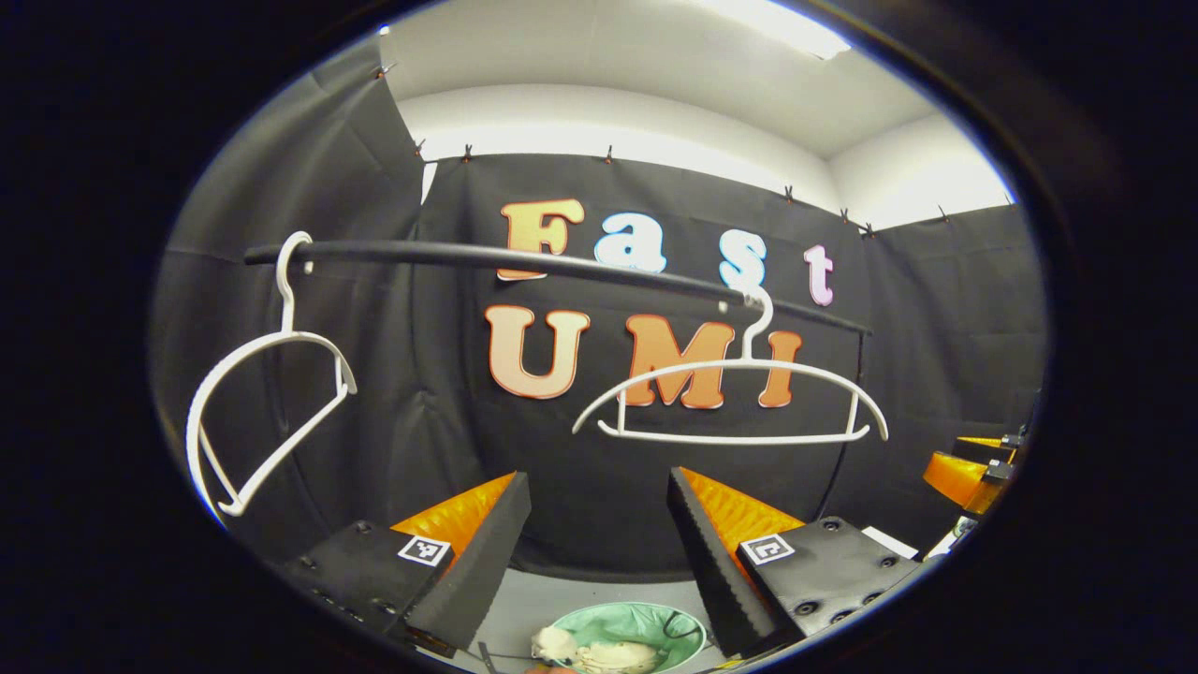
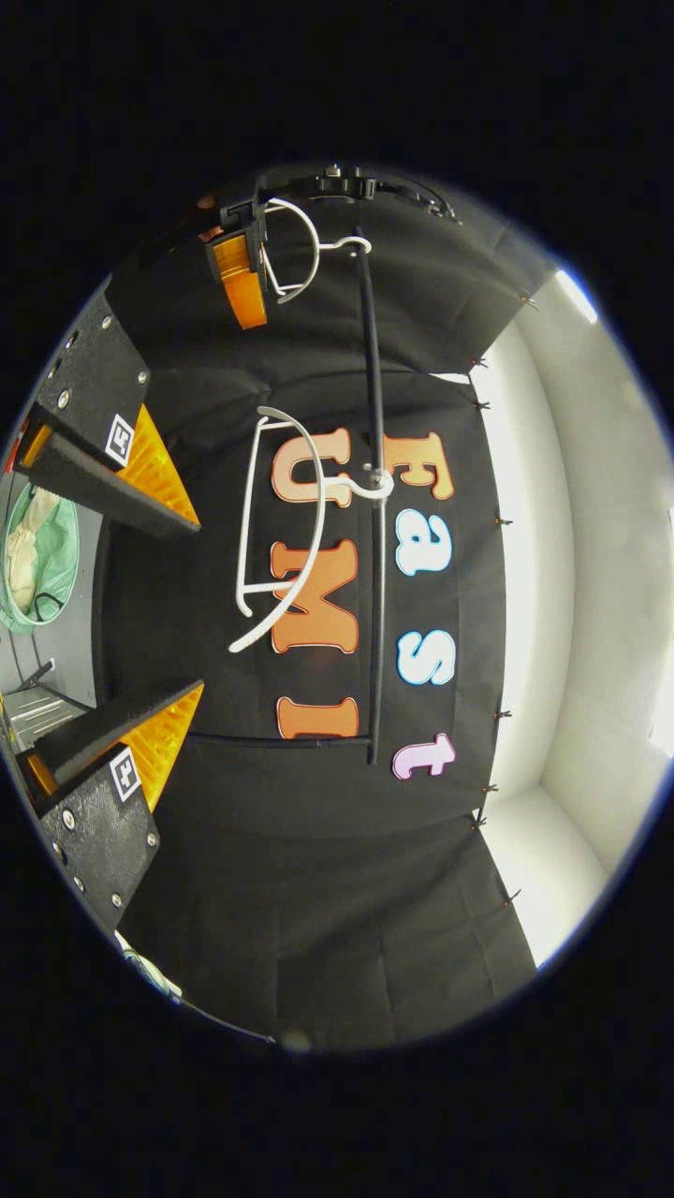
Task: Grasp the clothes on the hanger with both hands and then place them into the laundry hamper below.
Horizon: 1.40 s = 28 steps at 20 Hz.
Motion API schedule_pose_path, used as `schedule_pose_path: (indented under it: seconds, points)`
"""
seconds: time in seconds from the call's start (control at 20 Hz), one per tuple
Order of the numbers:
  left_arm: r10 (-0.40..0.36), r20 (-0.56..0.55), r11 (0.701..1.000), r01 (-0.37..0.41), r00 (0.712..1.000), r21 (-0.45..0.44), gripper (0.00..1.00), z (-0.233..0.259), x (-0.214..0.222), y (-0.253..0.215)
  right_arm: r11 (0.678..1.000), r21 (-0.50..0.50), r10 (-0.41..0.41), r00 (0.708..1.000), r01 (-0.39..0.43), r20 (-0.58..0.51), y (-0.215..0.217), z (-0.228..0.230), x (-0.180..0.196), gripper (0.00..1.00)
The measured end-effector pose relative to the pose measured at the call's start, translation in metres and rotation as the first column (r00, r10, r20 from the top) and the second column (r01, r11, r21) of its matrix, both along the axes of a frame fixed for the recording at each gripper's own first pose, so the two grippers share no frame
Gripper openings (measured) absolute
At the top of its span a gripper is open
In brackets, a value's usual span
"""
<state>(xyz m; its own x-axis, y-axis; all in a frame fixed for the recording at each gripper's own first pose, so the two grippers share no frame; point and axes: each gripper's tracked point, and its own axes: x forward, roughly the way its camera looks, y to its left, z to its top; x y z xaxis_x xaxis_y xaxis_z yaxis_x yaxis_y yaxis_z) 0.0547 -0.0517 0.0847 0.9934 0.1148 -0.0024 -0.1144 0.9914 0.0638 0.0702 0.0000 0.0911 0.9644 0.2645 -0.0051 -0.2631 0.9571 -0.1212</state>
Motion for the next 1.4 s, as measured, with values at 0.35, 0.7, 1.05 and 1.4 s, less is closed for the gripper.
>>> schedule_pose_path:
  seconds: [0.35,0.7,1.05,1.4]
  points:
    - [0.065,-0.004,0.998,-0.065,0.998,-0.025,0.97,-0.003,0.003,0.006,1.000,0.006,0.003,1.000,-0.003,-0.021,-0.020,-0.006,0.018,0.99]
    - [0.113,0.035,0.993,-0.112,0.993,-0.031,1.00,0.000,0.006,0.008,1.000,0.012,0.022,0.999,-0.022,-0.033,-0.037,-0.010,0.042,0.93]
    - [0.138,0.032,0.990,-0.138,0.990,-0.022,0.97,-0.002,0.008,0.011,0.999,0.016,0.031,0.998,-0.030,-0.048,-0.038,-0.018,0.053,0.93]
    - [0.126,0.035,0.992,-0.126,0.991,-0.015,0.94,0.003,0.004,0.021,1.000,0.007,-0.020,0.999,0.021,-0.049,-0.033,-0.026,0.052,0.99]
